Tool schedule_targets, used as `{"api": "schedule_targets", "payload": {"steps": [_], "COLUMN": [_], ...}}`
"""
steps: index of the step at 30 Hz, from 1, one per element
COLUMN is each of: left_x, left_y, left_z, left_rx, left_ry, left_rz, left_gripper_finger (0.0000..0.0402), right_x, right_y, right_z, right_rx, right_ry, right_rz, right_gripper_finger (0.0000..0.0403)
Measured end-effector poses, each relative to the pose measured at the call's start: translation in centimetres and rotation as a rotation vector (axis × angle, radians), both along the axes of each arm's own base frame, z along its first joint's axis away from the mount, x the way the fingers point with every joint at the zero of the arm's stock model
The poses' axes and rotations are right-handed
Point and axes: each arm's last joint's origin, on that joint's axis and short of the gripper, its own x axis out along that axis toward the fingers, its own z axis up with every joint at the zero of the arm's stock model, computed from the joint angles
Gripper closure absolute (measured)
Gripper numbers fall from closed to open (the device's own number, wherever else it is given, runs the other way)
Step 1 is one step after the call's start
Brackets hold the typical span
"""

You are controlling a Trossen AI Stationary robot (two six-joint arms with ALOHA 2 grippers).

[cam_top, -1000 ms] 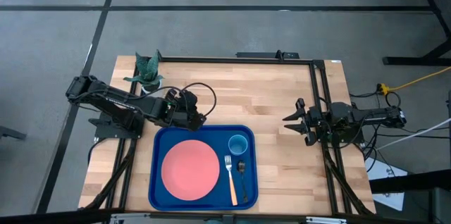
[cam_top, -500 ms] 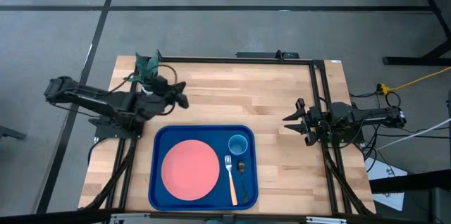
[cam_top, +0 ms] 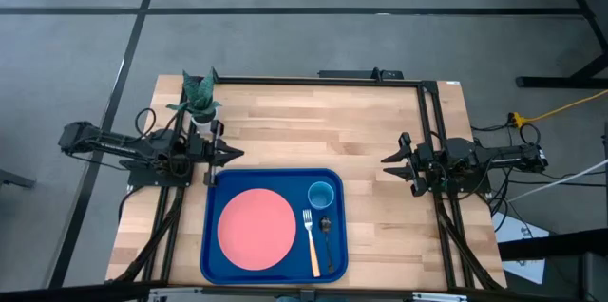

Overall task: Pick and place plate/cup/fork/spoon on tray
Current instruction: Return to Home Position

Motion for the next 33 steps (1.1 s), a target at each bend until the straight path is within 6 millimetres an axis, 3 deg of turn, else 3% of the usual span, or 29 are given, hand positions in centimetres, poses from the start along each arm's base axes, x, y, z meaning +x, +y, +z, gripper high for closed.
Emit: {"api": "schedule_targets", "payload": {"steps": [3,12,19,33], "left_x": [-0.7,-2.2,-2.1,-2.1], "left_y": [0.2,0.3,0.3,0.4], "left_z": [-1.7,-2.5,-3.6,-3.7], "left_rx": [-0.028,-0.034,0.003,0.078], "left_ry": [0.023,0.085,0.196,0.210], "left_rz": [0.001,-0.009,0.002,0.024], "left_gripper_finger": [0.0389,0.0376,0.0383,0.0400], "right_x": [0.0,0.0,0.0,0.0], "right_y": [0.0,0.0,0.0,0.0], "right_z": [0.0,0.0,0.0,0.0], "right_rx": [0.000,0.000,0.000,0.000], "right_ry": [0.000,0.001,0.001,0.000], "right_rz": [0.000,0.000,0.000,0.000], "right_gripper_finger": [0.0276,0.0276,0.0276,0.0276]}}
